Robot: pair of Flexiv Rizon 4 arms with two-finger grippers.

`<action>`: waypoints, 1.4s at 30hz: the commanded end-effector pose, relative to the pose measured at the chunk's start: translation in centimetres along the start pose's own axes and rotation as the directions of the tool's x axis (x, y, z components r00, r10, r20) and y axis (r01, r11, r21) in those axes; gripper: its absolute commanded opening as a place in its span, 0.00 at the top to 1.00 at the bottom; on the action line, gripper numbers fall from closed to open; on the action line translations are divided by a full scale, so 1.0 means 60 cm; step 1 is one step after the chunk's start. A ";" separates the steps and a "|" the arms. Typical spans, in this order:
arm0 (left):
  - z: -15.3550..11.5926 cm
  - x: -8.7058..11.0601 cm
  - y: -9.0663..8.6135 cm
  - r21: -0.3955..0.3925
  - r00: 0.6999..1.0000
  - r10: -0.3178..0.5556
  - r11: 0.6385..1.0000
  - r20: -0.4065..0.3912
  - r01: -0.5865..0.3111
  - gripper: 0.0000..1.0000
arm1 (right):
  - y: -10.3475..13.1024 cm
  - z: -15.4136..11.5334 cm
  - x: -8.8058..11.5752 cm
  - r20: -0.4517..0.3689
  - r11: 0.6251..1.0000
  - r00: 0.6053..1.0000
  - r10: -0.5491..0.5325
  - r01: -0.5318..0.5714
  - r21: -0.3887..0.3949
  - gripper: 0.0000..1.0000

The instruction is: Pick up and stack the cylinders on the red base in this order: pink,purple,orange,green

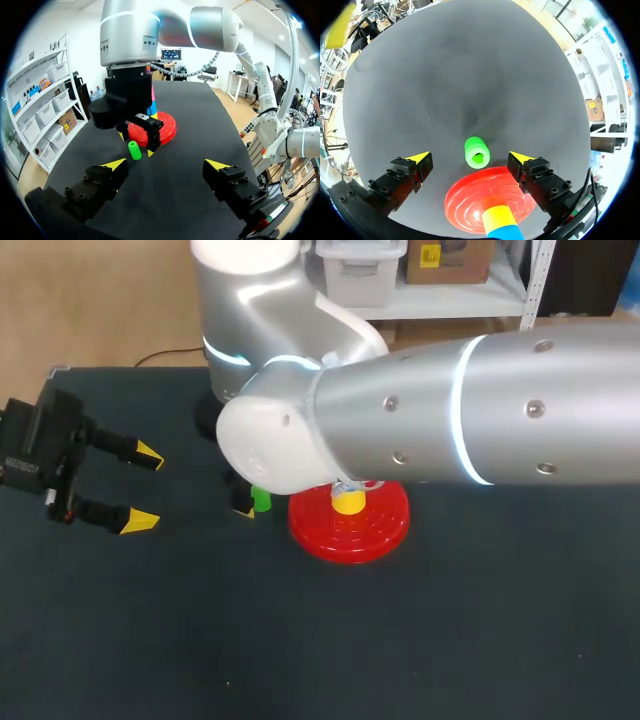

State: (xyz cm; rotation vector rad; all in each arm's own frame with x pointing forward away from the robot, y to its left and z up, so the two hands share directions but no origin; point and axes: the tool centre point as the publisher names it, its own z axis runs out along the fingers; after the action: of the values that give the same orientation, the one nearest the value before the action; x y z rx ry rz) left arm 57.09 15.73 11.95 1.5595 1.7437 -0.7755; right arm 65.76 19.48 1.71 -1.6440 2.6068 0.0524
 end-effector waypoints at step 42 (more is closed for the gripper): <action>0.001 0.003 -0.001 -0.003 1.000 0.003 1.000 0.004 -0.003 0.00 | -0.007 0.012 0.014 -0.036 1.000 0.999 0.015 -0.015 -0.004 0.00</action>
State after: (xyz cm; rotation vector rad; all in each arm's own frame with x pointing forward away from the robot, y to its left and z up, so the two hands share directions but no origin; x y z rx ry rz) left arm 57.09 15.73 11.95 1.5595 1.7437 -0.7755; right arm 66.01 18.69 0.82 -1.6366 2.6533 0.0207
